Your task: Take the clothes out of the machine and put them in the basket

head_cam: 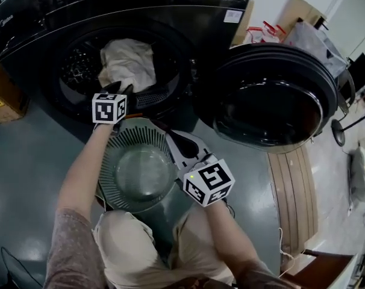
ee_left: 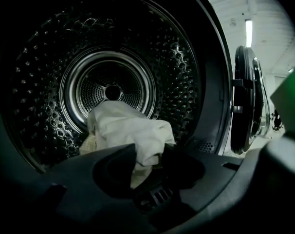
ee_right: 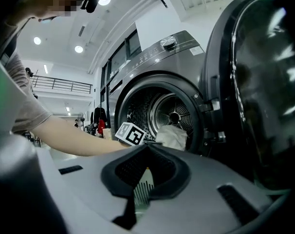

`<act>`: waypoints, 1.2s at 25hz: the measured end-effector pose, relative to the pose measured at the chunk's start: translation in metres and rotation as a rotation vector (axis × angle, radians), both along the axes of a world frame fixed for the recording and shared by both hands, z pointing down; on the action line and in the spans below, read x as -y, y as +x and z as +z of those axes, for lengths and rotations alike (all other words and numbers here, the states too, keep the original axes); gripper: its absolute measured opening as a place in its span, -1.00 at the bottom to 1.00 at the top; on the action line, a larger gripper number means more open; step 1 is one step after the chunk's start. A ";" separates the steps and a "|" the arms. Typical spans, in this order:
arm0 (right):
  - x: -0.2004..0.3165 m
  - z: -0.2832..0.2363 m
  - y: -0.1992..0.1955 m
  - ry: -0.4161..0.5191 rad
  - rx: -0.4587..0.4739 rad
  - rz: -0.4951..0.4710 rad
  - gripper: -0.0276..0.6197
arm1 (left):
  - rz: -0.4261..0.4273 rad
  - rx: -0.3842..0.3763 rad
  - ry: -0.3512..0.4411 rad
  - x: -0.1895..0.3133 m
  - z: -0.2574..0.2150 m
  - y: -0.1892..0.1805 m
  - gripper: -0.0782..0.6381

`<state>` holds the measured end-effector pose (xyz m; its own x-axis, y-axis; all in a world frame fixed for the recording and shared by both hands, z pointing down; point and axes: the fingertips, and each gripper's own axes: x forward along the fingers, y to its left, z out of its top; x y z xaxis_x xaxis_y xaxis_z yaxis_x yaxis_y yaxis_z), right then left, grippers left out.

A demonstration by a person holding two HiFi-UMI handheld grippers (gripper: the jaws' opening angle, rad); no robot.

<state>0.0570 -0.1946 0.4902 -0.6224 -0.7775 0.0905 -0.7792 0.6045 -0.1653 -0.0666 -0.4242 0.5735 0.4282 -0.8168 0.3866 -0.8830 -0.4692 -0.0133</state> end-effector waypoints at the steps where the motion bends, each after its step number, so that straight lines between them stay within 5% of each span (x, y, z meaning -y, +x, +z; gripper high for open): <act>1: 0.000 0.000 0.001 0.001 0.003 0.001 -0.93 | -0.001 -0.006 -0.004 -0.003 -0.001 -0.001 -0.37; 6: 0.005 0.004 0.005 0.005 0.016 0.010 -0.93 | 0.048 -0.037 -0.017 -0.025 -0.013 0.007 -0.64; 15: 0.020 0.016 0.004 0.008 0.054 0.023 -0.93 | 0.185 -0.107 -0.086 -0.114 -0.035 0.015 -0.66; 21: 0.026 0.021 0.014 -0.005 0.072 0.051 -0.93 | 0.282 -0.063 -0.131 -0.192 -0.037 0.016 -0.67; 30: 0.031 0.025 0.004 -0.014 0.090 0.017 -0.93 | 0.383 -0.111 -0.180 -0.270 -0.060 0.033 -0.67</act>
